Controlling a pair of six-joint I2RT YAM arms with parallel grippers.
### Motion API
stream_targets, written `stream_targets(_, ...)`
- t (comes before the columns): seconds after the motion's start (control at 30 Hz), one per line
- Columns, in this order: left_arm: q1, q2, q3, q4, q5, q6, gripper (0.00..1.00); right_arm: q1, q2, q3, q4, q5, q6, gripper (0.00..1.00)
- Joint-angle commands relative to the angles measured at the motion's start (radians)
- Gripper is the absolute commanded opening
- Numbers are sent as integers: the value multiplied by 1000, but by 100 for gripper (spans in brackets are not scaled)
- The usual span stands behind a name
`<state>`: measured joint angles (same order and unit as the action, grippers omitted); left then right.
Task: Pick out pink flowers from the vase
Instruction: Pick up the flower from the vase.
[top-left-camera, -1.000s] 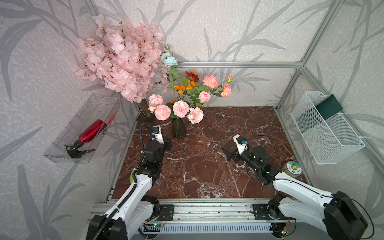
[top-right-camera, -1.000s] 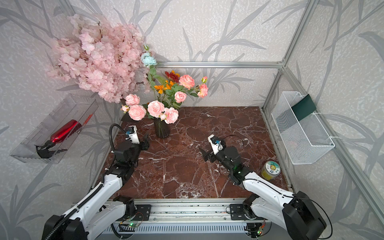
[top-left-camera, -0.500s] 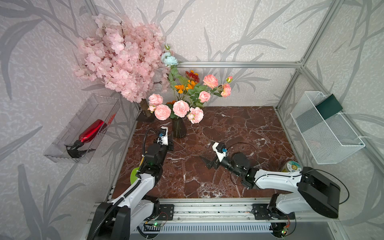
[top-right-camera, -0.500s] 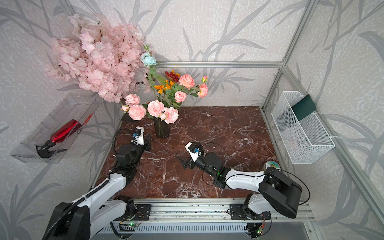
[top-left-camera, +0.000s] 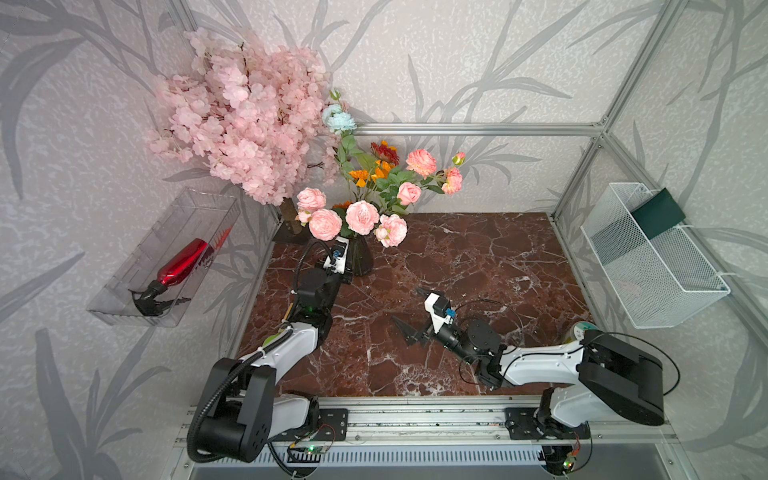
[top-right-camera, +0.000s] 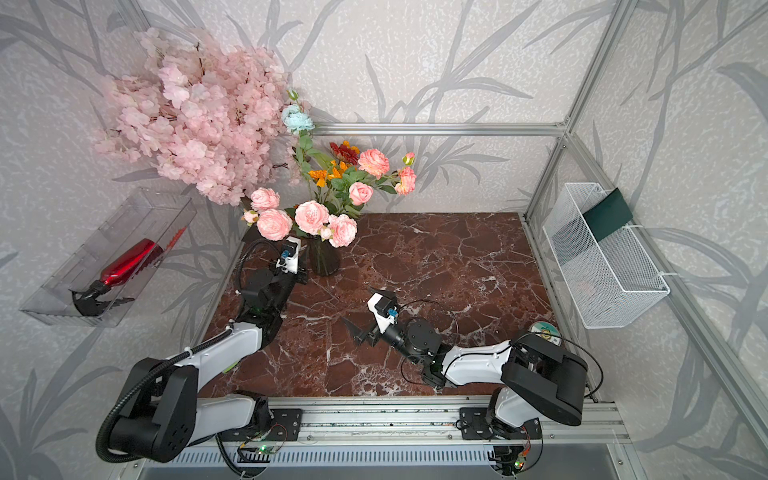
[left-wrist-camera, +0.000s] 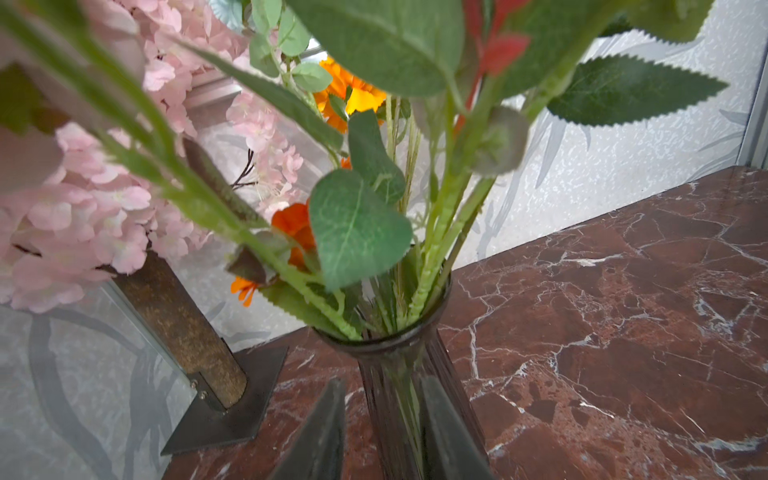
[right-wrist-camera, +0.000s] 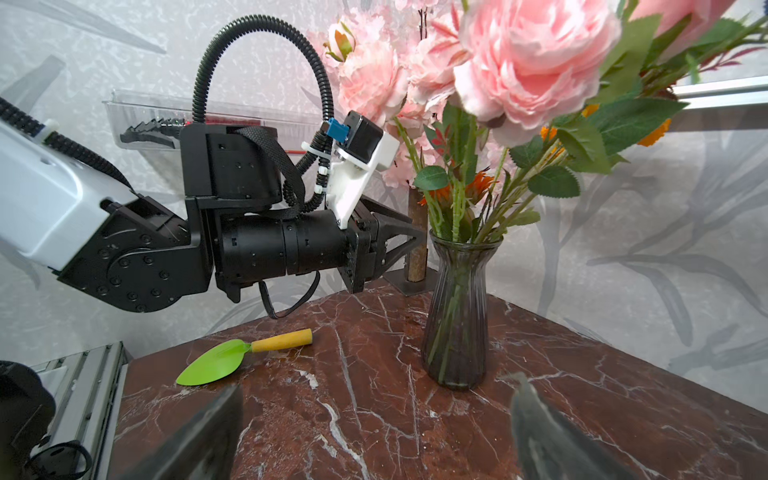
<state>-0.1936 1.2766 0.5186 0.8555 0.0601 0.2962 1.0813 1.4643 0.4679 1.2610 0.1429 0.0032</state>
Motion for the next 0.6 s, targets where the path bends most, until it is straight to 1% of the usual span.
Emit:
stream_targets(0.0, -6, 28, 49, 40, 27, 73, 35, 6, 0, -15, 51, 21, 8, 99)
stream_targets(0.23, -7, 118, 137, 42, 51, 84, 37, 6, -10, -40, 58, 37, 0, 99)
stream_targets(0.57, -10, 188, 191, 64, 64, 63, 41, 6, -9, -48, 64, 55, -17, 99)
